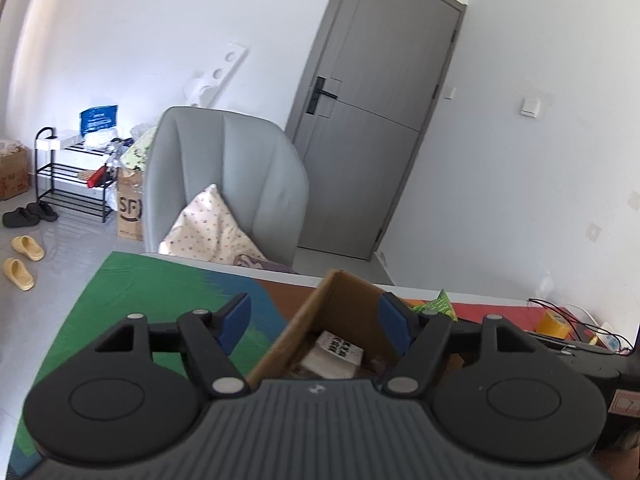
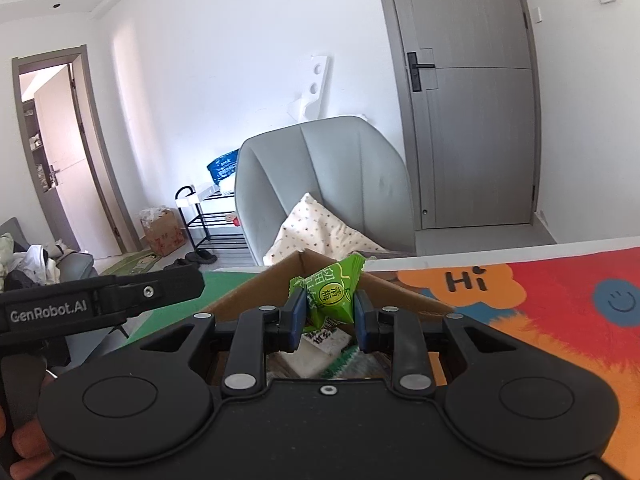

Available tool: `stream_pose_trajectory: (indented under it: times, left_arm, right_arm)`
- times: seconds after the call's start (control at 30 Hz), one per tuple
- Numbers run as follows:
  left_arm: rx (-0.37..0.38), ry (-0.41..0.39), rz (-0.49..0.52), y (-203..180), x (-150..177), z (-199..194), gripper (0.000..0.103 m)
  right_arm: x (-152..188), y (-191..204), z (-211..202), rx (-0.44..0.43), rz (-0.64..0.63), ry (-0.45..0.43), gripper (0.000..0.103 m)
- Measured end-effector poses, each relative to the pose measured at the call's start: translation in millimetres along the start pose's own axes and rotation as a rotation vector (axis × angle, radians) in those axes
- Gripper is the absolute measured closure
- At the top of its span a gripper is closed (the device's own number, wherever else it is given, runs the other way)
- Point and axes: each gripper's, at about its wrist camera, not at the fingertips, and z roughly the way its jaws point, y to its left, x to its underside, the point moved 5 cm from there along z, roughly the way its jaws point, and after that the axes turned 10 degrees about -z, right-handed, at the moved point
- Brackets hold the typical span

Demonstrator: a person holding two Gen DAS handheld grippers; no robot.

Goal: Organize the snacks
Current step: 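Carry bread pack and green candy to the cardboard box and open both tools inside, then move both tools back over the orange wafer pack and clear bread roll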

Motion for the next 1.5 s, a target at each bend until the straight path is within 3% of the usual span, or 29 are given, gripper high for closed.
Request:
stream_pose_trajectory:
  times: [0.13,0.23,0.57,0.9,1.2,1.5]
  left_arm:
    - [-0.023,-0.007,-0.020,7,-3,-3,0.033]
    - [-0.036,-0.010,-0.031,12,-3,-6,0.028]
    - [-0.042,0.001,-0.029,7,3,-11,0.017]
    - [-0.040,0.041,0.004,-4,19,-12,0.014]
    - [-0.048,0.052,0.029,-21,30,-21,0.006]
    - [-0.029,0.099,0.027,-35,43,-25,0.004]
  right_arm:
    - [-4,4,4,-0.024,0.011,-0.006,0.073]
    - [-5,7,6,-0.041,0.011,-0.002,0.061]
    - [10,-5,-14,0.018,0.058,0.024,0.060]
    - [27,-21,-41,0.061,0.101,0.029,0.051]
    - [35,-37,-66,0.095,0.132,0.014,0.030]
    - [45,-49,-88,0.117,0.151,0.009,0.013]
